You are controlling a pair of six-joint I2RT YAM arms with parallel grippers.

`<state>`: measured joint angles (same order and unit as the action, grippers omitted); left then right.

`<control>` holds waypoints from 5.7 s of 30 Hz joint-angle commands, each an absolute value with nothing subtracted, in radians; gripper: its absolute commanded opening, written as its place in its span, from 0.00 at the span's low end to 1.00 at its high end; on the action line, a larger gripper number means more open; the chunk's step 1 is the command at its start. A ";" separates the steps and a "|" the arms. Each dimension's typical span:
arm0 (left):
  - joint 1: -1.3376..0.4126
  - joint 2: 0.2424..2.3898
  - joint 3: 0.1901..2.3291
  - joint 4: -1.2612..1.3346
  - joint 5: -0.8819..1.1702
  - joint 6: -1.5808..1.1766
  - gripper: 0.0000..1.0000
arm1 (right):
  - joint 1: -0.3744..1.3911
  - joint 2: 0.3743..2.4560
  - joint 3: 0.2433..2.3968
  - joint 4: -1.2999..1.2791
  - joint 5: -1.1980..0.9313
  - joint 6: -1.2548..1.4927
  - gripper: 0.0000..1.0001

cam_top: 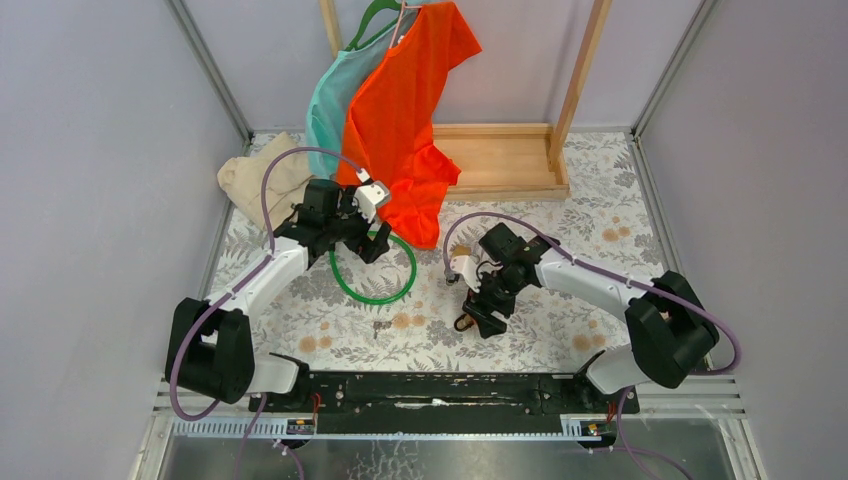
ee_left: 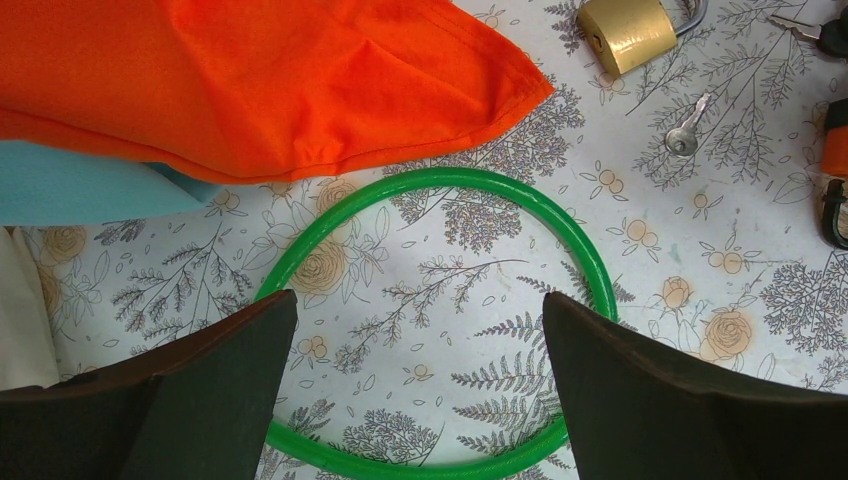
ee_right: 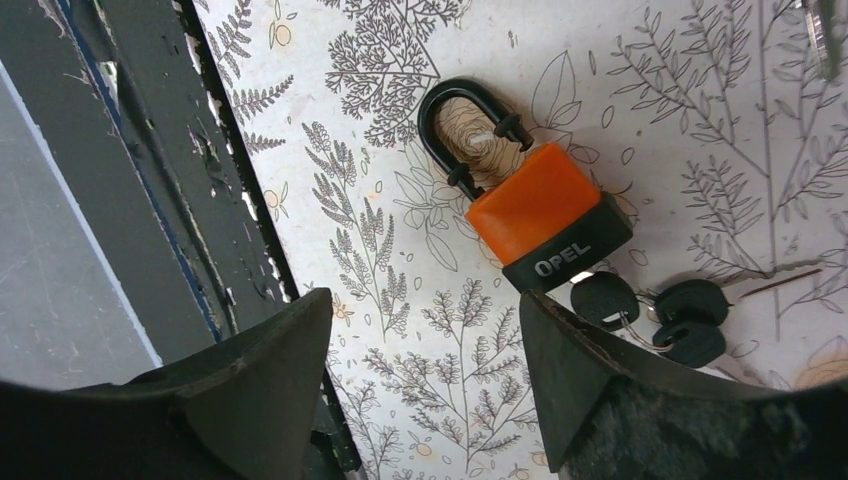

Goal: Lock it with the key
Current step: Move the lock to the center of the board, then pick up the lock from the center of the board, then lock the lock.

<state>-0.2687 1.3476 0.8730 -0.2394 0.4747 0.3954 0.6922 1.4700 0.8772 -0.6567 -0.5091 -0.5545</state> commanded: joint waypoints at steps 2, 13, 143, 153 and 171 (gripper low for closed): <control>-0.276 1.336 0.894 -0.198 0.482 0.395 1.00 | 0.693 1.399 0.886 -0.638 -0.491 -0.641 0.78; -0.276 1.307 0.878 -0.198 0.483 0.394 1.00 | 0.673 1.436 0.881 -0.567 -0.489 -0.848 0.98; -0.519 1.556 1.171 -0.184 1.055 -0.155 0.00 | 0.628 1.137 0.979 -0.302 -0.349 -0.580 0.10; -0.518 1.509 1.186 -0.248 1.037 -0.055 0.00 | 0.606 1.118 0.954 -0.292 -0.391 -0.572 0.41; -0.518 1.472 1.189 -0.247 1.055 -0.026 0.00 | 0.581 1.119 0.951 -0.318 -0.507 -0.582 0.71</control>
